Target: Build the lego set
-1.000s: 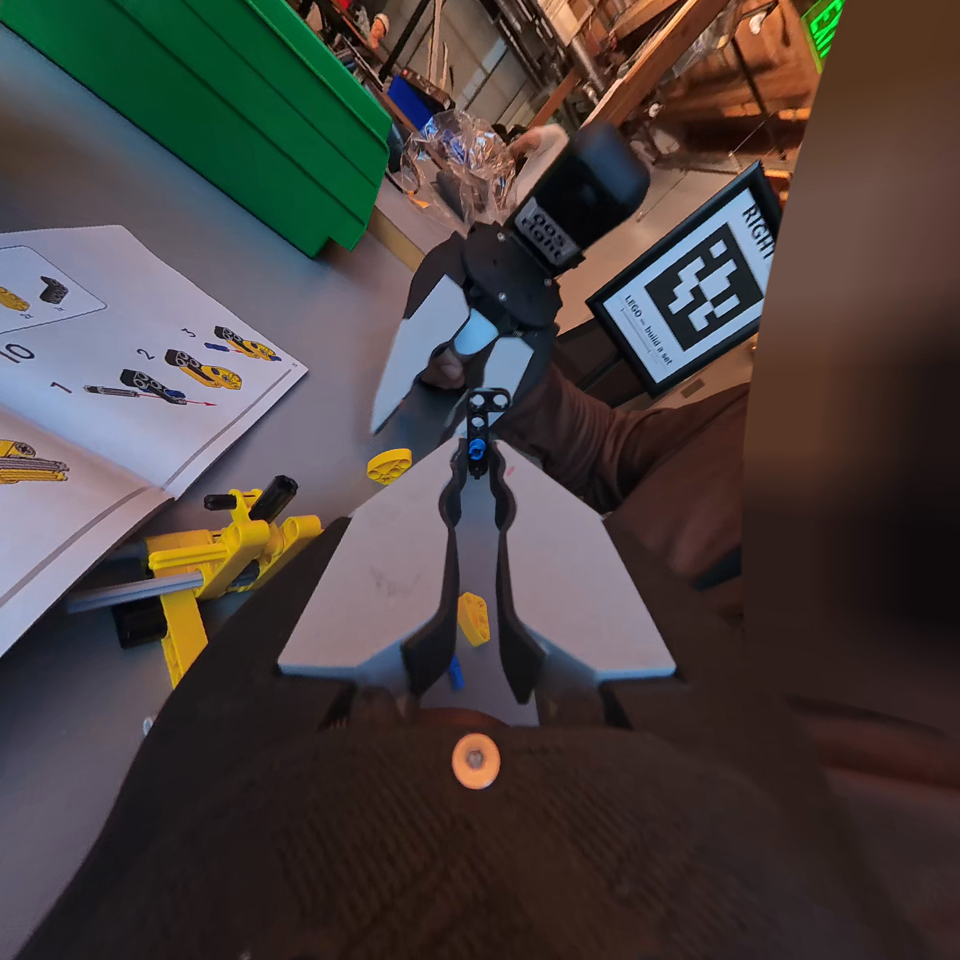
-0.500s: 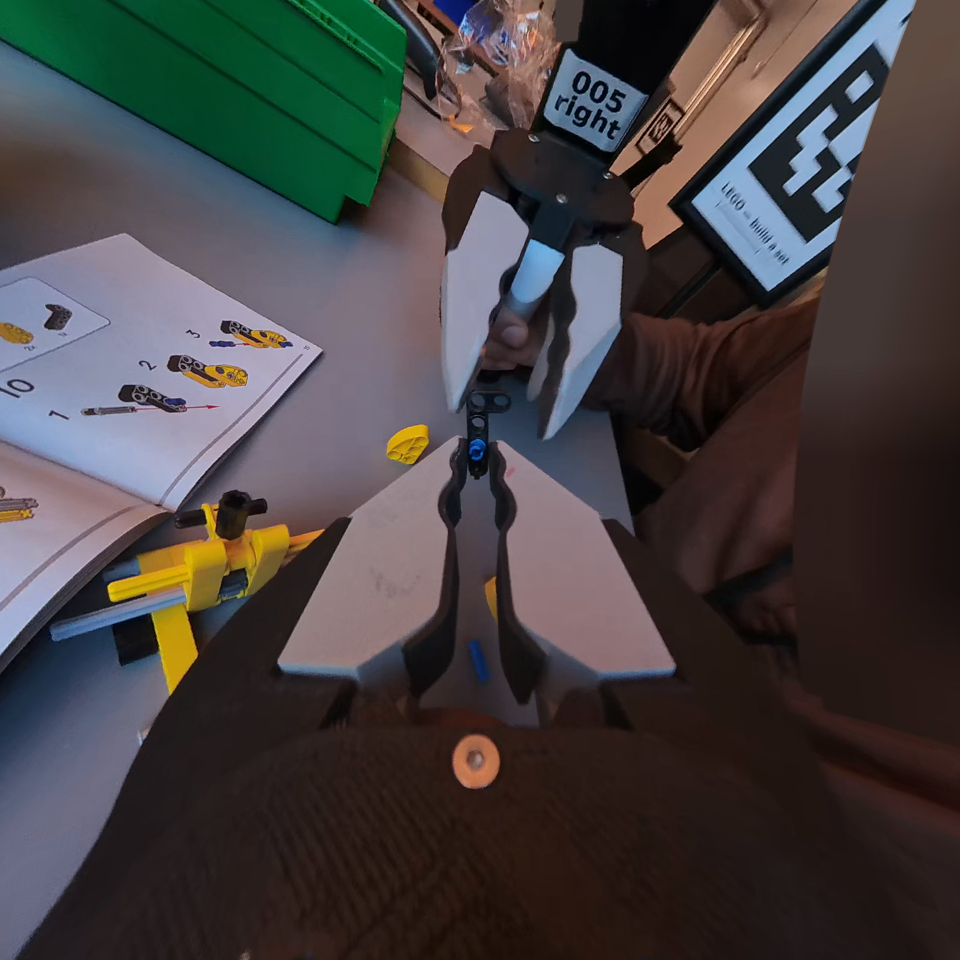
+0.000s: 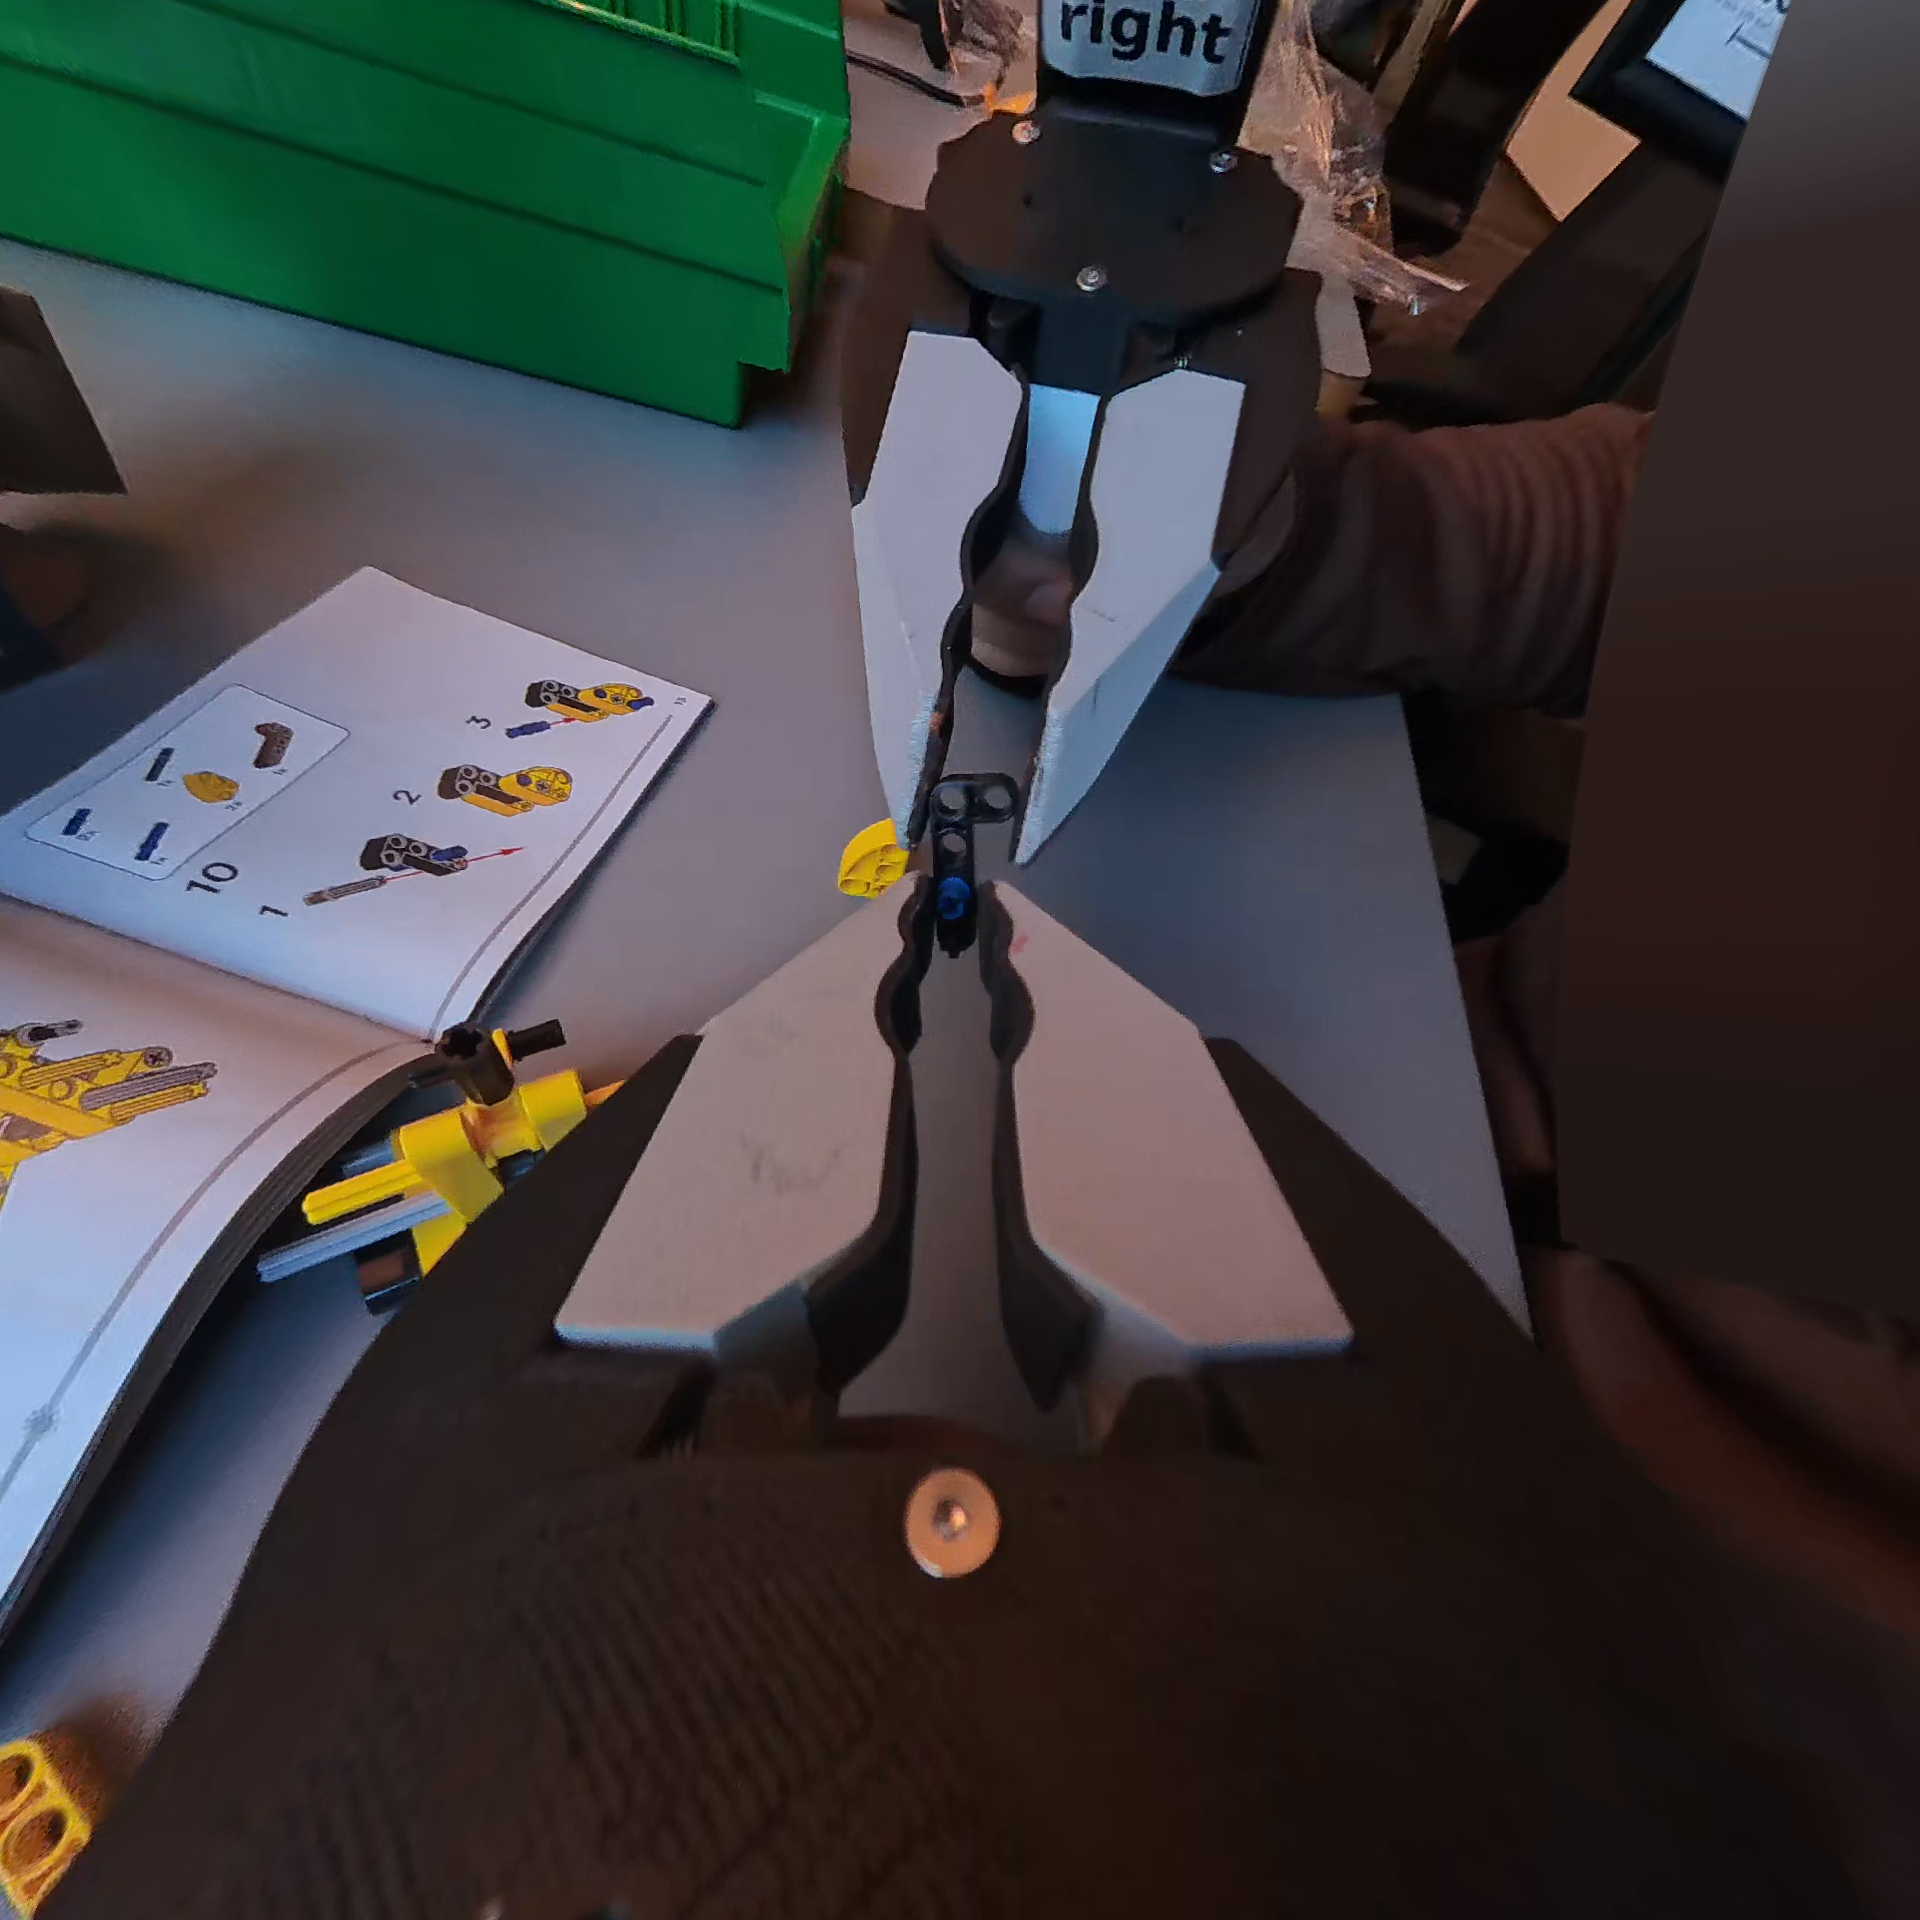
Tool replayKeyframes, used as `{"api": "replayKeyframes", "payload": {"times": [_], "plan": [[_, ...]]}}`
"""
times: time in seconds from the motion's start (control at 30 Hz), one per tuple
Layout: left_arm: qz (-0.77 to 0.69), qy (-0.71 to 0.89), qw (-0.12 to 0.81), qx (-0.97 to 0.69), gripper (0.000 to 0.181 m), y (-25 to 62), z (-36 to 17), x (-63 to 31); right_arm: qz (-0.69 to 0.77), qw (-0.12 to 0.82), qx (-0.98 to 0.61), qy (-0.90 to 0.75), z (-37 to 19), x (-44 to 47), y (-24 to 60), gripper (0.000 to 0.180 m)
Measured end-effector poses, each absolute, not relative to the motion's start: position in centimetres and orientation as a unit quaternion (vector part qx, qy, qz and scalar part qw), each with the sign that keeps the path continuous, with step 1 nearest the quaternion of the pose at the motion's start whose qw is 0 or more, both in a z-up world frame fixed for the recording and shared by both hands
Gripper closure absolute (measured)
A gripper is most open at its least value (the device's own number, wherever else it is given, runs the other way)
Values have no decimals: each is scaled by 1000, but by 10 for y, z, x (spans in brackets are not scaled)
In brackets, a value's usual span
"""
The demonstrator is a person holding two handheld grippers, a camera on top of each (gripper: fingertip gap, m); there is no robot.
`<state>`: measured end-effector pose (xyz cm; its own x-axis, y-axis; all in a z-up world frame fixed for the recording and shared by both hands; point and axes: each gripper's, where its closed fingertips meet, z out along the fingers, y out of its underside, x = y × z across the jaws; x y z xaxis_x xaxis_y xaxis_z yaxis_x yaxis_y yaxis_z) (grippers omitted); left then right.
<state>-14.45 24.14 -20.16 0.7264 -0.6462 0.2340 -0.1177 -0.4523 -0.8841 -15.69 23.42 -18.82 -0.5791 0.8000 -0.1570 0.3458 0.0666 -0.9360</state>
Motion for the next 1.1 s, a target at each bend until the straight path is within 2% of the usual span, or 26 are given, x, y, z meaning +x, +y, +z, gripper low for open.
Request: {"api": "replayKeyframes", "payload": {"times": [0.27,0.67,0.87,1.1], "plan": [[-274,238,471,-804,166,242,-201,-150,575,220,-414,-670,-177,-155,248,167],[-308,220,472,-796,169,242,-196,-148,599,206,-410,-656,-171,-154,246,167],[-319,221,480,-787,181,241,-192,-146,600,205,-403,-660,-171,-154,243,167],[-316,228,481,-785,181,239,-192,-146,596,214,-393,-666,-170,-152,241,167]]}}
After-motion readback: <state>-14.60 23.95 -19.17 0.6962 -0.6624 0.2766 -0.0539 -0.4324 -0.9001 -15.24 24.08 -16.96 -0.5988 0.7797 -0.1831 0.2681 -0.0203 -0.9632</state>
